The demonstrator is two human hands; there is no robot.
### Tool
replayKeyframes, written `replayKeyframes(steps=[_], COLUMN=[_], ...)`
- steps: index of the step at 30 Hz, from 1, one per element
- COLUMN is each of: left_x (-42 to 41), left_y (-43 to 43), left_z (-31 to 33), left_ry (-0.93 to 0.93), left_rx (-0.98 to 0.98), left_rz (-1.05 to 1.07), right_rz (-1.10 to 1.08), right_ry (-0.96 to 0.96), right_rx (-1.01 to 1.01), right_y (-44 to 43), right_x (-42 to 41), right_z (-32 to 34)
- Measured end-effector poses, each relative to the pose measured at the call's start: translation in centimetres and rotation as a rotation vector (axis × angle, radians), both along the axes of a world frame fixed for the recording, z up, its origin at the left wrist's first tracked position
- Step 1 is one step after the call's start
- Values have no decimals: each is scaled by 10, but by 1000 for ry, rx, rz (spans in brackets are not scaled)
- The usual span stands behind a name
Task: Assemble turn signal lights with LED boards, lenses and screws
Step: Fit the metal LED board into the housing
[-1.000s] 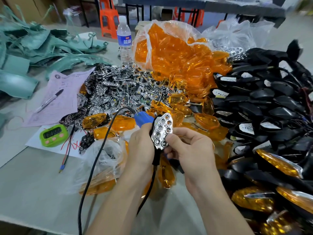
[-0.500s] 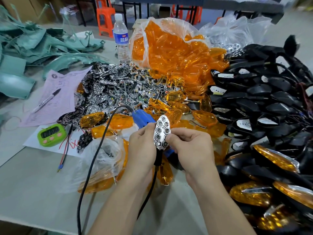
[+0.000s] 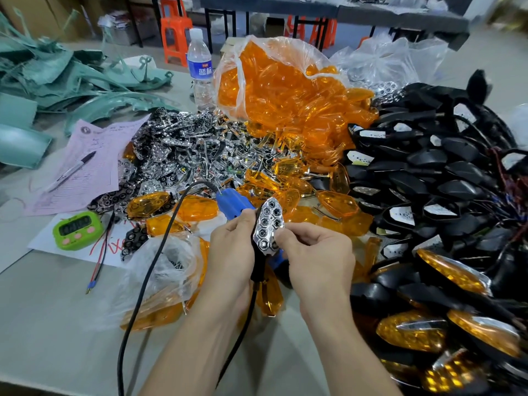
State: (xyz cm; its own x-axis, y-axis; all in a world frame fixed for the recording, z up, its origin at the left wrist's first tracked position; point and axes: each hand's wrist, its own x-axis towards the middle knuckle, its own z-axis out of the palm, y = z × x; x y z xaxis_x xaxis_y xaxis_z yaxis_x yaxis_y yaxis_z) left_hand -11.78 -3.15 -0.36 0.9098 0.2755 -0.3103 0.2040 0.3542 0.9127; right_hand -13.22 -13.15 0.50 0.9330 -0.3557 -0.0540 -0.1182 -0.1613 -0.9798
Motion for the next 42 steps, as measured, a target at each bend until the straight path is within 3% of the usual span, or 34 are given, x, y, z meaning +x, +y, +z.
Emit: replayKeyframes(steps=[5, 8, 10, 16, 25, 28, 33, 38, 42], left_x=[-3, -4, -5, -6, -9, -11, -15, -15, -12], left_y=[7, 6, 5, 6, 6, 3, 1, 7, 11], left_z=[6, 8, 8, 6, 8, 10, 11, 15, 19], left_ry=[-5, -4, 7, 36, 39, 47, -5, -71, -2], left_rx=[15, -22, -40, -58, -38, -52, -69, -18, -179], left_rz=[-41, -33, -24, -24, -26, -19, -91, -193, -233], right_rz=[151, 85, 106, 231, 318, 338, 297, 366, 365], right_ry=[49, -2, 29, 212, 232, 247, 190, 117, 115], right_rx=[142, -84, -130, 259, 300, 231, -125, -103, -111], right_y=[-7, -8, -8, -14, -22, -25, -25, -25, -30], right_x=[-1, -7, -8, -1, -3, -3, -2, 0, 8], right_z=[9, 10, 11, 16, 19, 19, 20, 23, 25])
